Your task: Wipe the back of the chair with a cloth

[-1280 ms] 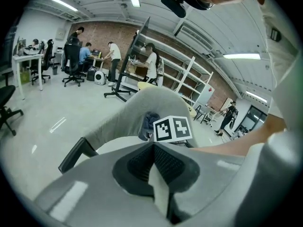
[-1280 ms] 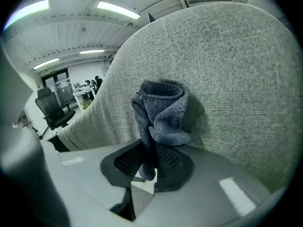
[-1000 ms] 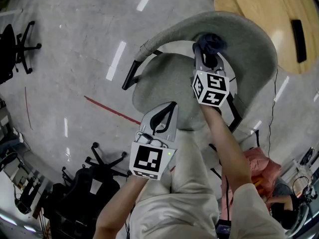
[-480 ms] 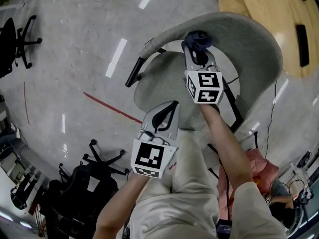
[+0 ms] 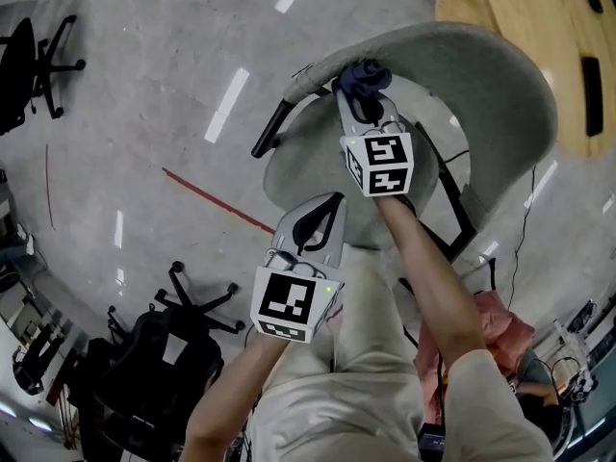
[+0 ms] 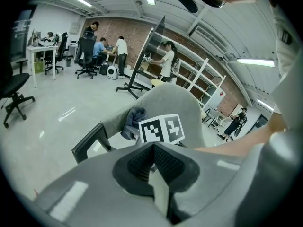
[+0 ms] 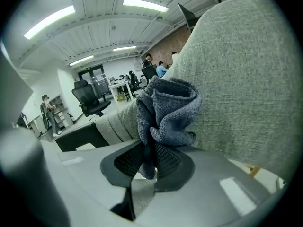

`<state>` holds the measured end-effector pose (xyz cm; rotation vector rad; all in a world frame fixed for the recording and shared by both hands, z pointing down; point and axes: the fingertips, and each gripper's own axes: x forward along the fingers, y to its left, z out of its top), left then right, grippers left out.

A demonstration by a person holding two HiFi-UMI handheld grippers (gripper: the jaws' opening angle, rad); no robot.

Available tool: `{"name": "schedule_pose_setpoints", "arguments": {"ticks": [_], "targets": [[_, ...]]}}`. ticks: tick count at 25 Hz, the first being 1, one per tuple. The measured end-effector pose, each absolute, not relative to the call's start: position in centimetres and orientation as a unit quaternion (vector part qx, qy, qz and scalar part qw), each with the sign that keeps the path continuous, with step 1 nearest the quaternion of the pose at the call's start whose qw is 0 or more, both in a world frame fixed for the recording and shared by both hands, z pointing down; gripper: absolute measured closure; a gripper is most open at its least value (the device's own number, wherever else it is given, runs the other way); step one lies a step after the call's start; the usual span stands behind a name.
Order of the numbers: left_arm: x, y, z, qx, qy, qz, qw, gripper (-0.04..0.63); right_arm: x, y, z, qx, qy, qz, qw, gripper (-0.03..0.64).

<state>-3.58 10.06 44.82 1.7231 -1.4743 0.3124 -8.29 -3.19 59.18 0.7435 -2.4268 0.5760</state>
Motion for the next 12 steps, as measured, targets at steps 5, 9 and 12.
{"name": "schedule_pose_setpoints", "arguments": {"ticks": [5, 9, 12], "targets": [[-3.7, 10.7, 44.9, 0.682, -0.588, 0.123, 0.419, 0.595, -9.8, -1.2, 59.4, 0.243, -0.907, 0.205, 0.277, 0.540], [-3.5, 11.0, 44.6, 0.684, -0.586, 0.118, 0.418, 0.595, -10.5, 0.2, 59.2, 0.213, -0.916, 0.185, 0.284, 0.540], [-3.6, 11.4, 44.4, 0.686, -0.587, 0.119, 0.414, 0.595, -11.0, 1.5, 58.7, 0.181, -0.923, 0.184, 0.286, 0.540]]}}
